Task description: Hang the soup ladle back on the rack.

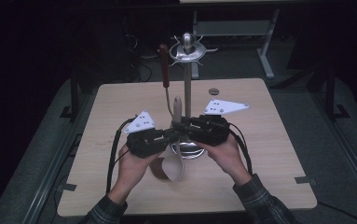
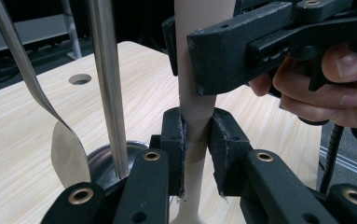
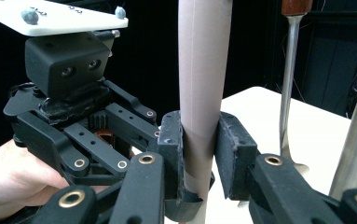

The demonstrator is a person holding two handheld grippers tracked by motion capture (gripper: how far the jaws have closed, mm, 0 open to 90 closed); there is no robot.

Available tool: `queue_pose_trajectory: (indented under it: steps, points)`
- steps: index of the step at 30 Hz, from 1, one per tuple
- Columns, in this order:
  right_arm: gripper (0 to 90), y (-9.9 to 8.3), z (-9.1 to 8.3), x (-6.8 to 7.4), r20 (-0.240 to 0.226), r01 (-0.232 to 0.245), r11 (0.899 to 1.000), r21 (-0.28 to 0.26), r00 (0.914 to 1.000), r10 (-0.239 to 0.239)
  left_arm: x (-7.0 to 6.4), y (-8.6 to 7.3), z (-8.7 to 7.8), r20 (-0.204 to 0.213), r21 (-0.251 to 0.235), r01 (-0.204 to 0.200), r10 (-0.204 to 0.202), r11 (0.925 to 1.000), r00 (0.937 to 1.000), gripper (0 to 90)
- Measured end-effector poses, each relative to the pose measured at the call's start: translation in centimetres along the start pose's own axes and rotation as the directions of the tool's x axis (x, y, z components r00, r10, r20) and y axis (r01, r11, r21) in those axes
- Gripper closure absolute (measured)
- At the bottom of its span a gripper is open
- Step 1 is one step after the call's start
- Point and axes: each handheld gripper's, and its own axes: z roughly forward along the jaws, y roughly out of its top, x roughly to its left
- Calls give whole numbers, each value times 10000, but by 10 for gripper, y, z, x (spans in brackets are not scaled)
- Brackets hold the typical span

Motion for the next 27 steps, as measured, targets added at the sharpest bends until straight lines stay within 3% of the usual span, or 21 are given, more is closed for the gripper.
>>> queue_pose_trajectory:
  steps: [6, 13, 14, 21, 27]
  points:
    - [742, -1, 0, 2, 156, 98, 9999, -67, 9998, -97, 1, 0, -2, 58, 145, -141, 140, 9998, 9999, 737]
    - [742, 0, -2, 0, 366, 198, 9998, -51, 9991, -196, 7, -6, -11, 252, 916, -171, 149, 9956, 9996, 497]
    - [742, 0, -3, -1, 333, 137, 9999, -26, 9994, -136, 10, -11, -16, 245, 1282, -233, 203, 9915, 9995, 464]
    - [742, 3, -3, -1, 257, 326, 9994, -114, 9991, -323, 25, -36, -31, 194, 2144, 60, -104, 9767, 9998, 348]
    - [742, 6, 2, 1, 89, 531, 9986, -5, 9986, -531, 40, -66, -41, -192, 2979, 35, 23, 9546, 9998, 259]
